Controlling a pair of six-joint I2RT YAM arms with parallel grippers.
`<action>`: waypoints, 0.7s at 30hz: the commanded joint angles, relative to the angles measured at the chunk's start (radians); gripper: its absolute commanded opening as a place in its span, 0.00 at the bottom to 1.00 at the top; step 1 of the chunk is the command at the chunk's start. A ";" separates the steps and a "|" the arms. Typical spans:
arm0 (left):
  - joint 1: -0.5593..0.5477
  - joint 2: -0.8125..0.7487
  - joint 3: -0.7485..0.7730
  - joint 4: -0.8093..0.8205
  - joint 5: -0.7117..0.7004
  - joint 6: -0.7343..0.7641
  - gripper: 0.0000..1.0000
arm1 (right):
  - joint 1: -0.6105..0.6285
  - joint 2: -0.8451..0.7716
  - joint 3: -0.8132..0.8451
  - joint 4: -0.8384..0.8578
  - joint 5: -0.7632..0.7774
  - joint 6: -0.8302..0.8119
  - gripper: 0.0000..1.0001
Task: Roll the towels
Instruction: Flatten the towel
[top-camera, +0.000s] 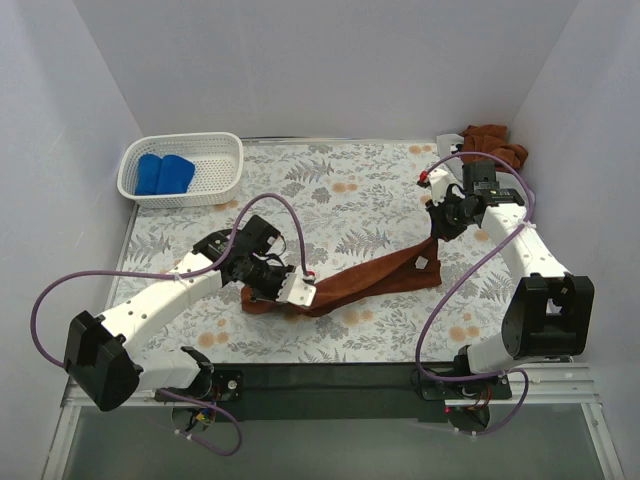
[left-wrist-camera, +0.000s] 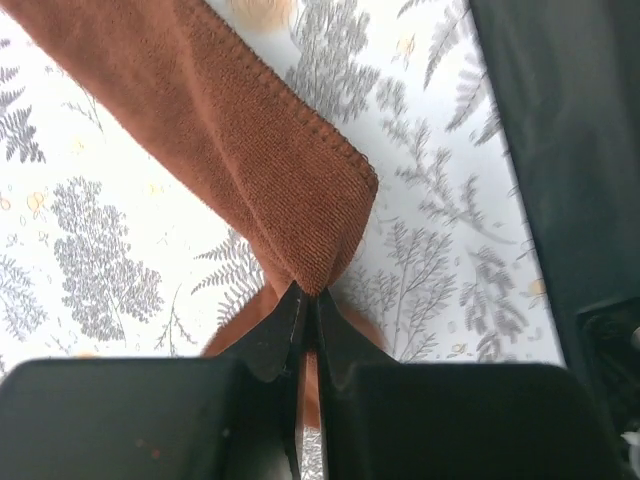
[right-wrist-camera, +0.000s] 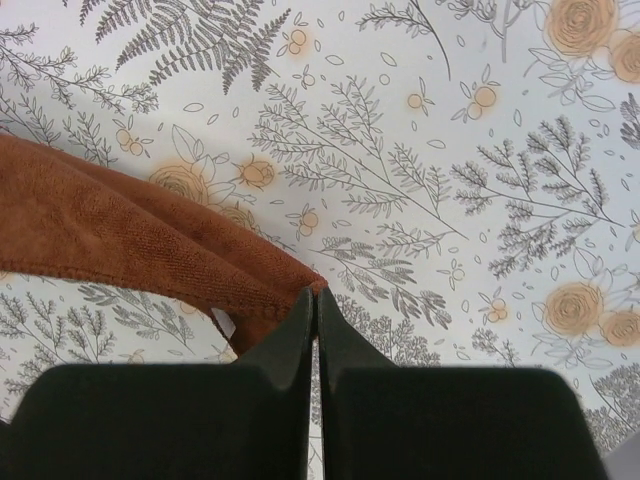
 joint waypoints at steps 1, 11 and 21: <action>0.032 0.052 0.105 -0.118 0.126 -0.089 0.00 | -0.028 -0.054 0.000 -0.022 -0.018 -0.014 0.01; 0.471 0.655 0.540 -0.144 0.404 -0.183 0.18 | -0.031 0.038 0.072 -0.015 -0.049 0.037 0.01; 0.542 0.515 0.428 0.075 0.260 -0.304 0.57 | -0.031 0.122 0.077 0.020 -0.034 0.098 0.01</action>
